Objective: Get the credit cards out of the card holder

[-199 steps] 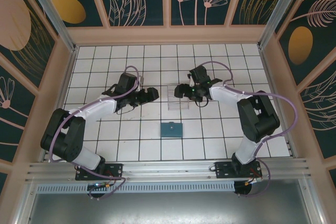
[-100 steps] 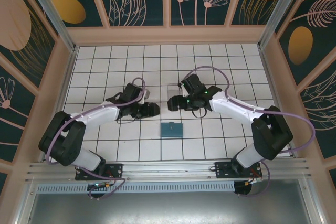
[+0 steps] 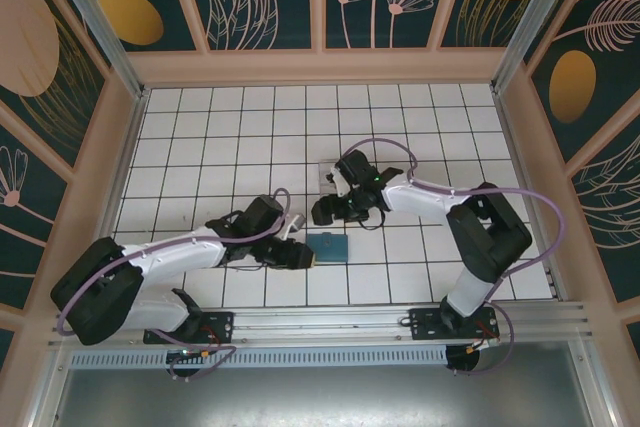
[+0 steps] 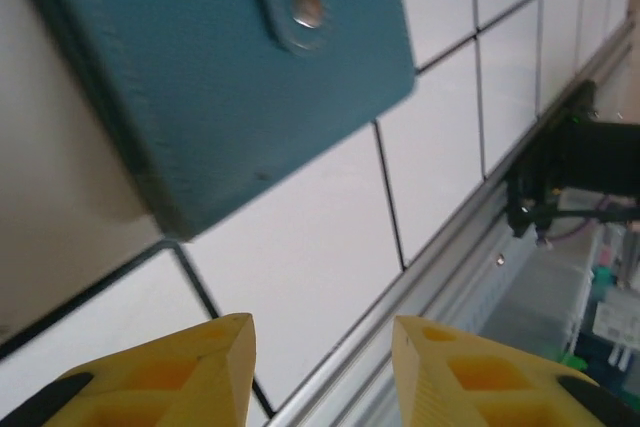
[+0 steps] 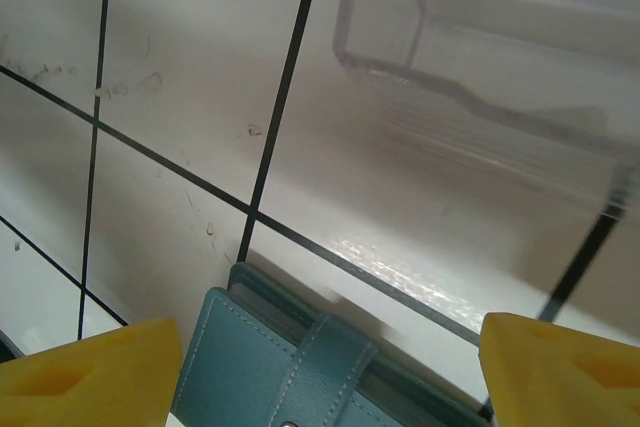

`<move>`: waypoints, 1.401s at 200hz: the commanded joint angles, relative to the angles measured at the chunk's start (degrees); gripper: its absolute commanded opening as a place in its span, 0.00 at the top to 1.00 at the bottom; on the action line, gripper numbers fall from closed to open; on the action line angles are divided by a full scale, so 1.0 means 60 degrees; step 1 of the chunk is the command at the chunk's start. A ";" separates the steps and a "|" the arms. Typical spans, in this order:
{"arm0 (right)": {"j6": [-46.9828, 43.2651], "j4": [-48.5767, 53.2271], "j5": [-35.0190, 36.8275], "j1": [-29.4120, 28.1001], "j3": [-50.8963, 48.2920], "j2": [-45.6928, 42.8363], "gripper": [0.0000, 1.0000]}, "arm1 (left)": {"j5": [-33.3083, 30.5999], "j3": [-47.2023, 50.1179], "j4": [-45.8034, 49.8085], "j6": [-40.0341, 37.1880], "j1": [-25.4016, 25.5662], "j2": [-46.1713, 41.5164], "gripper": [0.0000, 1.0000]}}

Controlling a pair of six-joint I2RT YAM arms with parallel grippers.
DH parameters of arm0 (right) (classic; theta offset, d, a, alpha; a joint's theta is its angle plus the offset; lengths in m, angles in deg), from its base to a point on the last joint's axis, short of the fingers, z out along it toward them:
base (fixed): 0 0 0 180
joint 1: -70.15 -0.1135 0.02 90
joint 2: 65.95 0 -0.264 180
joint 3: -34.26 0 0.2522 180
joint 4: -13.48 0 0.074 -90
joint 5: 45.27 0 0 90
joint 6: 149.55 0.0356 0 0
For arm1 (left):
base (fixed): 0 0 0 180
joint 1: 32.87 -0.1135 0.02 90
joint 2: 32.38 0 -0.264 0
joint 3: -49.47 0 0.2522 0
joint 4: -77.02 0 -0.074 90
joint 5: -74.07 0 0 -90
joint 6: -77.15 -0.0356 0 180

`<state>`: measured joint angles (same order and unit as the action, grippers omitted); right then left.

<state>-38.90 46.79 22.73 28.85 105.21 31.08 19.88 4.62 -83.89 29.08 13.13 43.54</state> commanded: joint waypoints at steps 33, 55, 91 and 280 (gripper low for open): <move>-0.0222 -0.0201 -0.0464 -0.0199 -0.0247 0.0276 0.22 | 0.0659 -0.0083 -0.1433 0.0687 0.0396 0.1066 0.63; -0.0123 -0.0197 -0.0548 -0.0212 -0.0481 0.0155 0.27 | 0.0639 0.0108 -0.1722 0.0877 0.0408 0.1292 0.66; 0.0149 -0.0343 -0.0676 -0.0258 -0.0904 -0.0159 0.34 | 0.0146 0.0201 -0.1561 0.1023 0.0414 0.1474 0.72; 0.2541 -0.0966 -0.0590 -0.1575 -0.2737 -0.2084 0.45 | -0.1186 -0.0829 -0.1136 0.0743 -0.0574 0.2469 0.81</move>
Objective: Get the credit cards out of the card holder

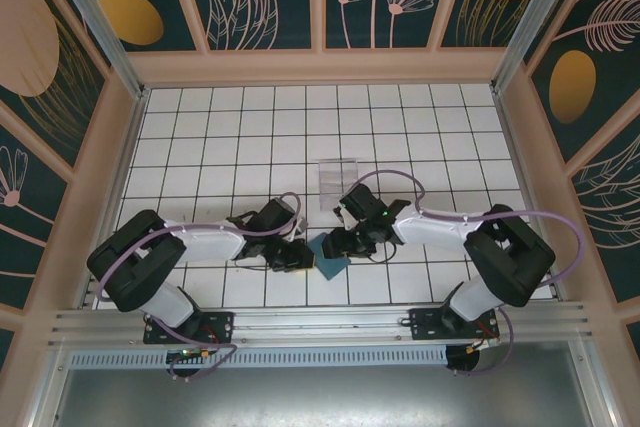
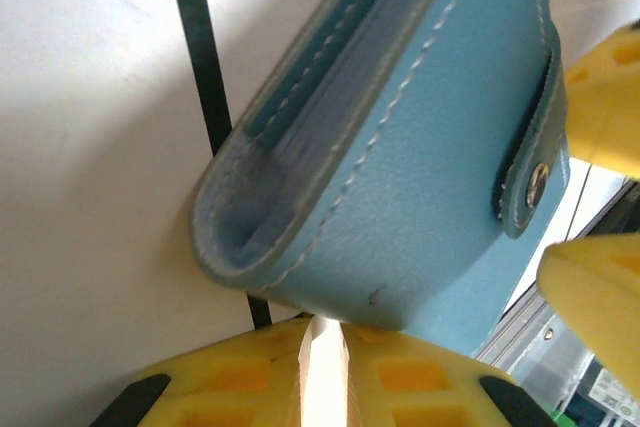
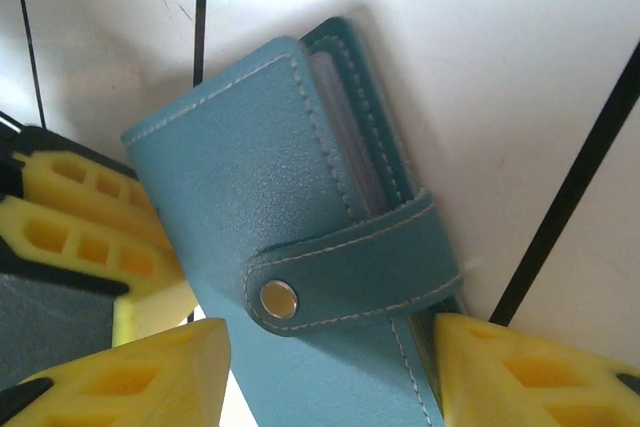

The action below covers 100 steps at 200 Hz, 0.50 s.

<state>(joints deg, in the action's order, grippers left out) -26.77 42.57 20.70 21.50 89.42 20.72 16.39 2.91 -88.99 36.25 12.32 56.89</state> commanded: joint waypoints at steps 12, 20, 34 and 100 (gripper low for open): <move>0.0662 -0.0359 -0.0254 -0.0436 -0.0173 -0.0452 0.45 | -0.0557 -0.0691 -0.0125 -0.0641 -0.0560 0.0278 0.81; 0.0807 -0.0467 -0.0323 -0.0494 -0.0244 -0.0512 0.46 | -0.0519 -0.0803 -0.0050 -0.0786 -0.0643 0.0335 0.81; 0.0995 -0.0635 -0.0382 -0.0611 -0.0322 -0.0565 0.46 | -0.0385 -0.0986 0.0069 -0.0942 -0.0733 0.0477 0.82; -0.0334 0.1673 0.2153 -0.0704 0.0737 -0.0846 0.46 | -0.0227 -0.0881 0.0416 -0.1108 -0.0750 0.0266 0.82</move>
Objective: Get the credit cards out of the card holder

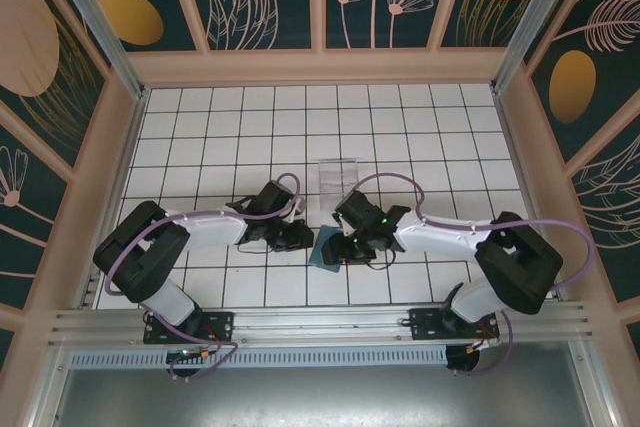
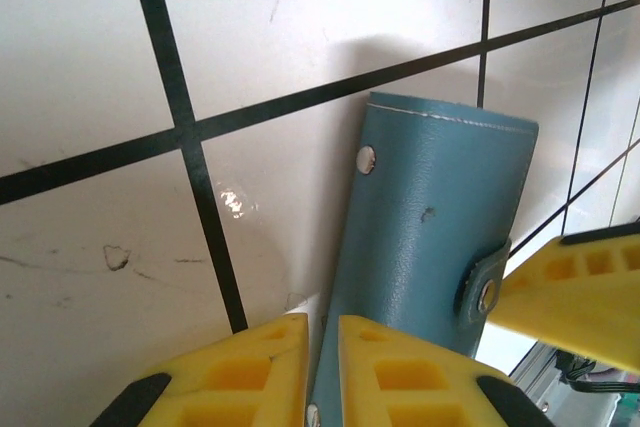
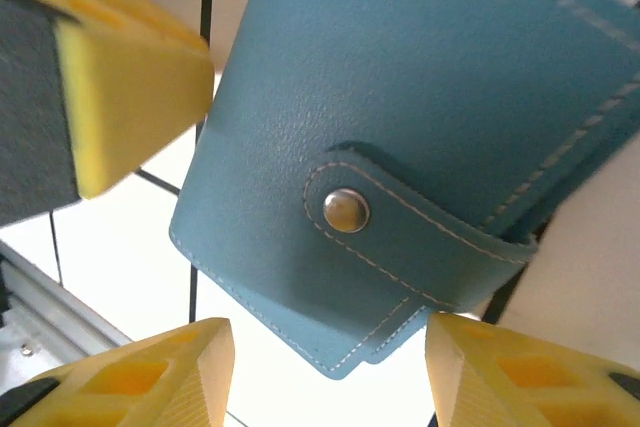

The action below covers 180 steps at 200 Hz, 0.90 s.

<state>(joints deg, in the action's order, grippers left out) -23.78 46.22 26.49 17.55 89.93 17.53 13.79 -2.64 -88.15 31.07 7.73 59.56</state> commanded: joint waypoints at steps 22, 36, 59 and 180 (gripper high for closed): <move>-0.1855 0.1451 0.1257 -0.0035 0.1052 -0.0284 0.46 | 0.0128 0.0122 0.0453 -0.0272 0.0015 -0.0322 0.82; -0.2837 0.1636 0.1140 -0.0029 0.1327 -0.0235 0.44 | -0.0185 0.0002 0.0792 -0.0332 0.0002 -0.0463 0.82; -0.4732 0.1972 0.1349 -0.0020 0.1726 -0.0096 0.44 | -0.0470 -0.0236 0.1002 -0.0225 0.0006 -0.0696 0.84; -0.8470 0.2830 0.2474 -0.0312 0.2856 0.1494 0.53 | -0.0770 0.0448 0.0674 0.1086 -0.0478 -0.1366 0.82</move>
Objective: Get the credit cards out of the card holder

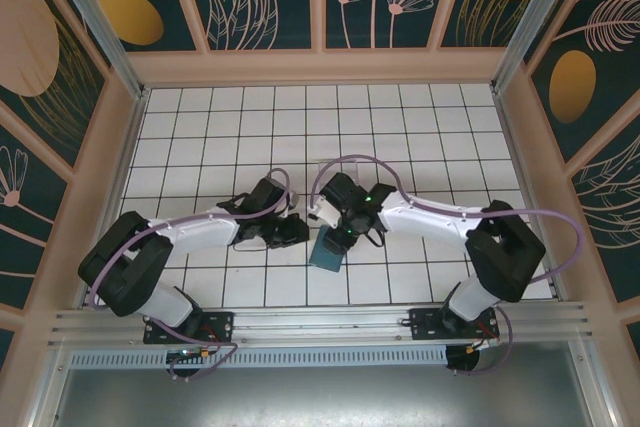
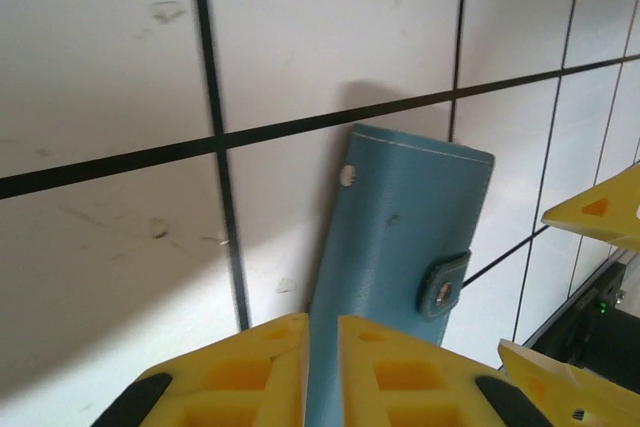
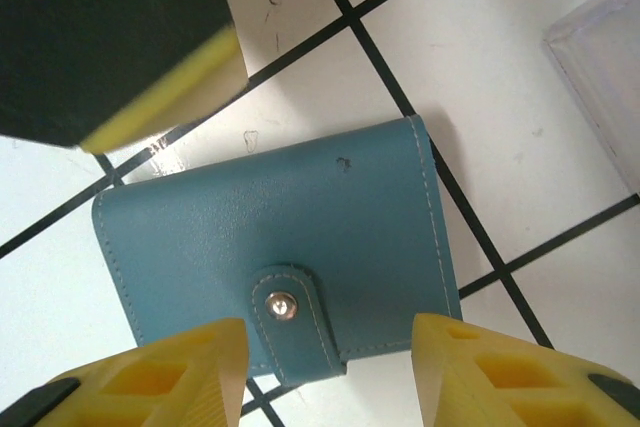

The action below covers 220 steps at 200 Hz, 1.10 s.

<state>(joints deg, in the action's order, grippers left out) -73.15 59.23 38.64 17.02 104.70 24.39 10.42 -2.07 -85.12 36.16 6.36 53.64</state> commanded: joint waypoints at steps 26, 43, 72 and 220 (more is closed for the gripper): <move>-0.0219 0.0913 0.0567 -0.0335 0.0726 0.0801 0.54 | -0.0163 0.0567 0.0187 0.0191 -0.0496 -0.0547 0.81; -0.0333 0.1051 0.0616 -0.0395 0.0885 0.1070 0.55 | -0.0312 0.0506 0.0398 0.0059 -0.0555 -0.0592 0.81; -0.0485 0.1336 0.0575 -0.0455 0.1191 0.1527 0.54 | -0.0569 0.0293 0.0817 -0.0152 -0.0558 -0.0652 0.81; -0.0494 0.1878 0.1280 -0.0895 0.1513 0.2435 0.51 | -0.0634 0.0073 0.1048 -0.0313 -0.0557 -0.0568 0.81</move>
<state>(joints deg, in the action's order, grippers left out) -76.10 67.77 43.23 12.67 113.58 36.20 7.34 -0.50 -80.59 35.22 3.23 50.75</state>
